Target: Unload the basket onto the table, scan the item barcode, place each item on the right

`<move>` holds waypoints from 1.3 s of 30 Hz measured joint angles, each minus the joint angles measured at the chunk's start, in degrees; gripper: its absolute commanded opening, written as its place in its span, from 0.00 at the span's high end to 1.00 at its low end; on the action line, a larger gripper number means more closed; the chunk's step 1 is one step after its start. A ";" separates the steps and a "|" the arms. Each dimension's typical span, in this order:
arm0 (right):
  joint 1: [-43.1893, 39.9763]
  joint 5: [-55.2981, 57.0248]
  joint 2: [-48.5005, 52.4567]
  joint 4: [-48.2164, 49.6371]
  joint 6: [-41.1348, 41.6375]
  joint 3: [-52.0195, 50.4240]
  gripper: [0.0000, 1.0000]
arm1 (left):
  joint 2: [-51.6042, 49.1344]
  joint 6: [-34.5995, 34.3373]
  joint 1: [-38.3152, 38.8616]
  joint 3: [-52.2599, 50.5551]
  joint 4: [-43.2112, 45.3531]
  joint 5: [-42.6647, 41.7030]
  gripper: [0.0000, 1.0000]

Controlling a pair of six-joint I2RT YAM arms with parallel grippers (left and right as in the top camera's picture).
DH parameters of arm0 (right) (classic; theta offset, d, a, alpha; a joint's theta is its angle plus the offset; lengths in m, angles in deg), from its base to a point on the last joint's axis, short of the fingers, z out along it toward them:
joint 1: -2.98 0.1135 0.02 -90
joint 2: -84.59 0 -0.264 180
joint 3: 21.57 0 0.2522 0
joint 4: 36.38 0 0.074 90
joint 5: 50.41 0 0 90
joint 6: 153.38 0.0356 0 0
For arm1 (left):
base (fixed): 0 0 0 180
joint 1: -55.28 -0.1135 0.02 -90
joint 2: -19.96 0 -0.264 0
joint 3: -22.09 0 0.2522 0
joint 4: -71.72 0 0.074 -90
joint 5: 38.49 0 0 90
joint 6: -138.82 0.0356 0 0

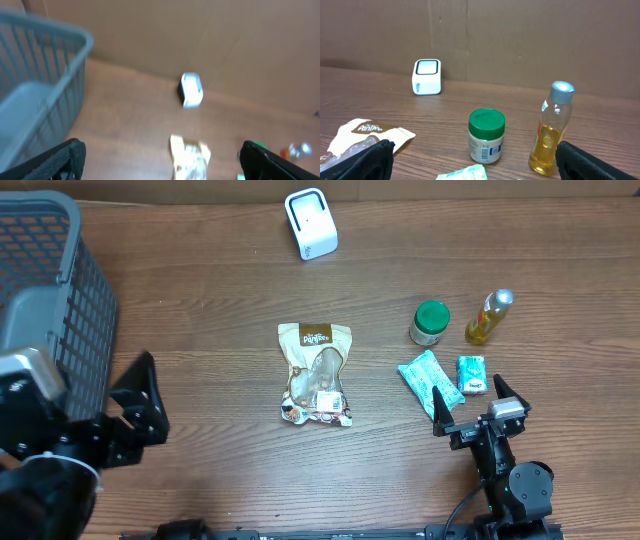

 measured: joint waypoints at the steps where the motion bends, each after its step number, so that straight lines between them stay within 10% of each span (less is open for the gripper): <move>1: -0.02 0.00 0.00 -0.07 0.02 0.00 0.00 | 0.35 0.00 0.00 -1.03 -1.16 0.00 0.00; 12: -0.02 -0.02 0.00 -0.09 0.00 0.00 0.00 | 13.00 -0.02 0.00 -20.65 -5.31 0.07 0.00; 30: -0.02 -0.02 0.00 -0.04 0.00 0.00 0.00 | 41.92 0.35 0.00 -62.23 92.78 0.87 0.00; 39: -0.02 -0.02 0.00 -0.04 -0.02 0.02 0.00 | 47.23 5.90 0.00 -80.37 104.45 1.20 0.01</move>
